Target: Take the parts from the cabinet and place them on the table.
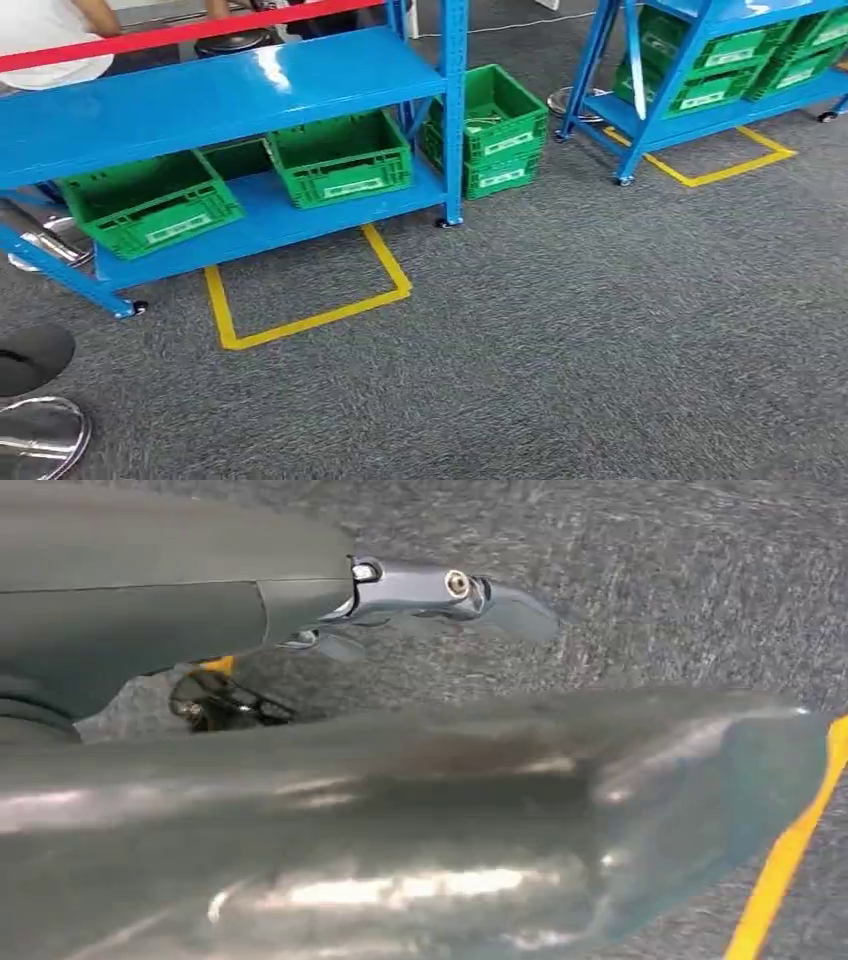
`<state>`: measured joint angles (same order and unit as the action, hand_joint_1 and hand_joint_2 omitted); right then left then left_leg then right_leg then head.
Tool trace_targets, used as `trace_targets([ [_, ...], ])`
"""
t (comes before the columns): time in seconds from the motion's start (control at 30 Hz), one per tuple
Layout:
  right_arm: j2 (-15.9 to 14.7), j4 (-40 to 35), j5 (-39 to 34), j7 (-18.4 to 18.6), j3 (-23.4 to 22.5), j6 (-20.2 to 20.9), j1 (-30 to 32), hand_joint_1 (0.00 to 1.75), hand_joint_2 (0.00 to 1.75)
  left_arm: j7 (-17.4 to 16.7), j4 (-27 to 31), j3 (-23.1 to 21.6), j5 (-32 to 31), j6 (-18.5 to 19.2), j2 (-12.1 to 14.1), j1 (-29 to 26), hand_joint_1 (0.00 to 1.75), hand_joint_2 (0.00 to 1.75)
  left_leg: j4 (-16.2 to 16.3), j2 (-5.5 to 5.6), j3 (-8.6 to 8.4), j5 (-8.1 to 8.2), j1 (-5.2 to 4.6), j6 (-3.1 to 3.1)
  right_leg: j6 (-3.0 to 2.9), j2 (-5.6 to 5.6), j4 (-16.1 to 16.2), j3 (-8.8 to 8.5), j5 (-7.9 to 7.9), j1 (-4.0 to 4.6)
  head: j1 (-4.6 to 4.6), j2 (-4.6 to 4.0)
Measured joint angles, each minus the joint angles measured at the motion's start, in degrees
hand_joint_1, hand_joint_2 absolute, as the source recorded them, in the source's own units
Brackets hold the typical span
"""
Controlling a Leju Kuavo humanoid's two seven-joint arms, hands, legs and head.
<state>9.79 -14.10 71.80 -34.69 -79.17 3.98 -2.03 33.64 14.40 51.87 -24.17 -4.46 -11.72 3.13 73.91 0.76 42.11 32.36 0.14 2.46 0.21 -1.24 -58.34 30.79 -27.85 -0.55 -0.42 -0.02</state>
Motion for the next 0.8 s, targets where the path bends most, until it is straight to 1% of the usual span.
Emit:
trace_targets([
  [0.03, 0.00, 0.00, 0.02, 0.00, 0.00, 0.00, -0.04, 0.00, 0.00, 0.00, 0.00, 0.02, 0.00, 0.00, 0.00, -0.13, 0.00, 0.00, 0.63, -0.01, 0.24, -0.48, 0.05, 0.03, 0.00, -0.77, 0.00, -0.04, -0.01, 0.02, 0.00, 0.00],
  [0.07, 0.00, 0.00, 0.00, 0.00, 0.00, 0.00, -0.13, 0.00, 0.00, 0.00, 0.00, 0.02, 0.02, 0.00, 0.00, -0.25, 0.00, 0.00, -1.02, -0.05, -0.76, -2.03, 0.05, -0.01, -0.01, -1.47, 0.00, -0.08, -0.06, 0.03, 0.00, 0.00],
  [0.1, 0.00, 0.00, 0.02, 0.00, 0.00, 0.00, -0.24, 0.00, 0.00, 0.00, 0.00, 0.04, 0.02, 0.00, 0.02, -0.27, 0.00, 0.00, -4.97, -0.30, -2.89, -4.37, 0.03, -0.13, 0.04, -2.17, 0.00, -0.20, -0.12, 0.03, -0.04, 0.00],
  [0.13, 0.00, 0.00, 0.00, 0.00, 0.00, 0.00, -0.32, 0.00, 0.00, 0.00, 0.00, 0.04, 0.02, 0.00, 0.07, -0.24, 0.00, 0.00, -9.76, -1.21, -5.57, -6.64, -0.03, -0.34, 0.22, -2.74, 0.00, -0.37, -0.24, 0.03, 0.00, 0.00],
  [0.17, 0.00, 0.00, 0.00, 0.00, 0.00, 0.00, -0.38, 0.00, 0.00, 0.02, 0.00, 0.04, 0.02, 0.00, 0.07, -0.16, 0.00, 0.00, -14.55, -4.19, -8.39, -8.36, -0.25, -0.71, 0.49, -3.32, 0.00, -0.65, -0.42, 0.16, -0.04, 0.00],
  [0.2, 0.02, 0.00, 0.00, -0.02, 0.00, 0.00, -0.36, 0.00, 0.00, 0.04, 0.00, 0.04, 0.02, 0.00, 0.07, 0.08, 0.00, 0.00, -16.73, -6.06, -9.37, -7.64, -0.83, -0.69, 0.91, -3.89, -0.31, -0.63, -0.80, 0.74, -0.07, 0.00],
  [0.23, 0.00, 0.00, 0.02, 0.00, 0.00, 0.00, -0.35, 0.00, 0.00, 0.07, 0.00, 0.04, 0.02, 0.00, 0.07, 0.33, 0.00, 0.00, -16.86, -5.36, -9.22, -7.50, -0.72, -1.47, 1.09, -4.54, -0.17, -0.65, -0.87, 0.83, 0.00, 0.00],
  [0.27, 0.00, -0.02, 0.02, -0.02, 0.00, 0.00, -0.38, 0.00, 0.00, 0.09, 0.00, 0.04, 0.02, 0.00, 0.07, 0.23, 0.00, 0.00, -16.99, -4.84, -9.07, -7.50, -0.74, -1.66, 1.26, -5.15, 0.03, -0.83, -0.96, 0.91, 0.07, 0.00],
  [0.3, 0.00, 0.00, 0.02, 0.00, 0.00, 0.00, -0.51, 0.00, 0.00, 0.09, 0.00, 0.04, 0.00, 0.00, 0.13, 0.05, 0.00, 0.00, -16.99, -4.05, -8.99, -7.42, -0.85, -1.88, 1.45, -5.89, 0.28, -1.28, -0.99, 0.89, 0.02, 0.00],
  [0.33, 0.00, -0.02, 0.02, -0.02, 0.00, 0.00, -0.73, 0.00, 0.00, 0.09, 0.00, 0.04, 0.00, 0.00, 0.11, -0.10, 0.00, 0.00, -17.36, -3.23, -9.10, -7.65, -0.60, -2.36, 1.86, -6.51, 0.29, -1.60, -1.21, 0.88, -0.04, 0.00],
  [0.37, 0.00, 0.00, 0.00, -0.02, 0.00, 0.00, -0.84, 0.00, 0.00, 0.09, 0.00, 0.04, 0.00, 0.00, 0.07, -0.25, 0.00, 0.00, -17.47, -2.64, -9.25, -7.85, -0.22, -2.64, 2.44, -3.66, -0.59, -1.01, -1.90, 0.69, 0.17, 0.00],
  [0.4, 0.00, 0.00, 0.02, -0.04, 0.02, 0.00, -0.77, 0.00, 0.00, 0.09, 0.00, 0.07, 0.02, -0.04, 0.09, -0.15, 0.00, 0.00, -17.47, -2.14, -9.22, -7.90, -0.09, -2.97, 2.60, -1.01, -3.36, 0.15, -3.73, 0.55, 0.44, 0.00],
  [0.43, 0.00, 0.00, 0.02, -0.04, 0.02, 0.00, -0.63, 0.00, 0.00, 0.09, 0.00, 0.07, 0.00, 0.00, 0.04, -0.02, 0.00, 0.00, -17.47, -1.45, -9.13, -7.96, -0.05, -3.25, 2.70, 0.18, -7.72, 2.15, -5.95, 0.44, 0.55, 0.00],
  [0.47, 0.00, 0.00, 0.02, -0.02, 0.02, 0.00, -0.45, 0.00, 0.00, 0.09, 0.00, 0.07, 0.00, 0.00, 0.02, 0.06, 0.00, 0.00, -17.46, -0.65, -9.06, -7.97, -0.05, -3.33, 2.81, 0.76, -12.56, 4.48, -7.99, 0.43, 0.57, 0.00],
  [0.5, 0.00, 0.00, 0.04, 0.00, 0.02, 0.00, -0.32, 0.00, 0.00, 0.09, 0.00, 0.07, 0.00, 0.00, 0.02, 0.04, 0.00, 0.00, -17.44, 0.19, -9.04, -7.99, -0.05, -3.36, 2.84, 1.00, -16.56, 6.61, -9.25, 0.43, 0.66, 0.00],
  [0.53, 0.00, 0.00, 0.04, 0.00, 0.02, 0.00, -0.24, 0.00, 0.00, 0.09, 0.00, 0.07, 0.00, -0.02, 0.04, -0.05, 0.00, 0.00, -17.43, 1.01, -9.07, -7.99, -0.05, -3.35, 2.84, 1.04, -18.09, 7.73, -9.06, 0.43, 0.63, 0.00],
  [0.57, 0.00, 0.00, 0.04, 0.00, 0.02, 0.00, -0.24, 0.00, 0.00, 0.09, 0.00, 0.09, 0.02, 0.00, 0.04, -0.13, 0.00, 0.00, -17.39, 1.86, -9.14, -8.00, -0.02, -3.34, 2.81, 1.06, -16.69, 7.43, -7.39, 0.40, 0.63, 0.00],
  [0.6, 0.00, 0.00, 0.04, 0.00, 0.02, 0.00, -0.25, 0.00, 0.00, 0.09, 0.00, 0.09, 0.00, 0.00, 0.02, -0.16, 0.00, 0.00, -17.36, 2.82, -9.23, -8.03, 0.05, -3.28, 2.82, 1.24, -12.93, 5.90, -4.74, 0.29, 0.66, 0.00],
  [0.63, 0.00, 0.00, 0.02, 0.00, 0.02, 0.00, -0.25, 0.00, 0.00, 0.09, 0.00, 0.09, 0.02, -0.02, 0.00, -0.16, 0.00, 0.00, -17.29, 3.62, -9.35, -8.00, 0.18, -3.12, 2.84, 1.85, -7.99, 3.70, -2.00, 0.09, 0.61, 0.00],
  [0.67, 0.00, 0.00, 0.04, 0.00, 0.02, 0.00, -0.25, 0.00, 0.00, 0.09, 0.00, 0.09, 0.00, 0.00, 0.00, -0.13, 0.00, 0.00, -17.17, 4.37, -9.35, -7.97, 0.28, -2.76, 3.01, 3.80, -3.31, 1.55, 0.20, -0.28, 0.68, 0.00],
  [0.7, 0.07, 0.00, 0.04, 0.00, 0.02, 0.00, -0.25, 0.00, 0.00, 0.09, 0.00, 0.09, 0.02, 0.00, 0.09, -0.05, 0.00, 0.00, -16.79, 5.07, -9.04, -7.89, -0.02, -2.26, 3.08, 6.75, -1.05, 0.62, -0.48, -0.64, 0.68, 0.00],
  [0.73, 0.11, 0.00, 0.07, 0.02, 0.02, 0.02, -0.27, 0.00, 0.00, 0.09, 0.00, 0.07, 0.00, 0.00, 0.09, 0.05, 0.00, 0.00, -16.59, 5.83, -8.71, -8.01, 0.05, -1.91, 2.59, 6.35, -0.76, 0.71, -0.50, -0.67, 0.46, 0.00],
  [0.77, 0.11, 0.00, 0.07, 0.00, 0.02, 0.02, -0.32, 0.00, 0.00, 0.09, 0.00, 0.09, 0.00, 0.00, 0.09, -0.10, 0.00, 0.00, -16.97, 6.22, -8.51, -8.24, 0.17, -1.57, 2.20, 5.68, -0.83, 0.39, -0.52, -0.46, 0.61, 0.00],
  [0.8, 0.11, 0.00, 0.07, 0.00, 0.02, 0.00, -0.41, 0.00, 0.00, 0.11, 0.00, 0.09, 0.00, 0.00, 0.11, -0.35, 0.00, 0.00, -17.18, 6.85, -8.39, -8.59, 0.39, -1.11, 1.77, 5.27, -0.94, 0.33, -0.33, -0.25, 0.50, 0.00],
])
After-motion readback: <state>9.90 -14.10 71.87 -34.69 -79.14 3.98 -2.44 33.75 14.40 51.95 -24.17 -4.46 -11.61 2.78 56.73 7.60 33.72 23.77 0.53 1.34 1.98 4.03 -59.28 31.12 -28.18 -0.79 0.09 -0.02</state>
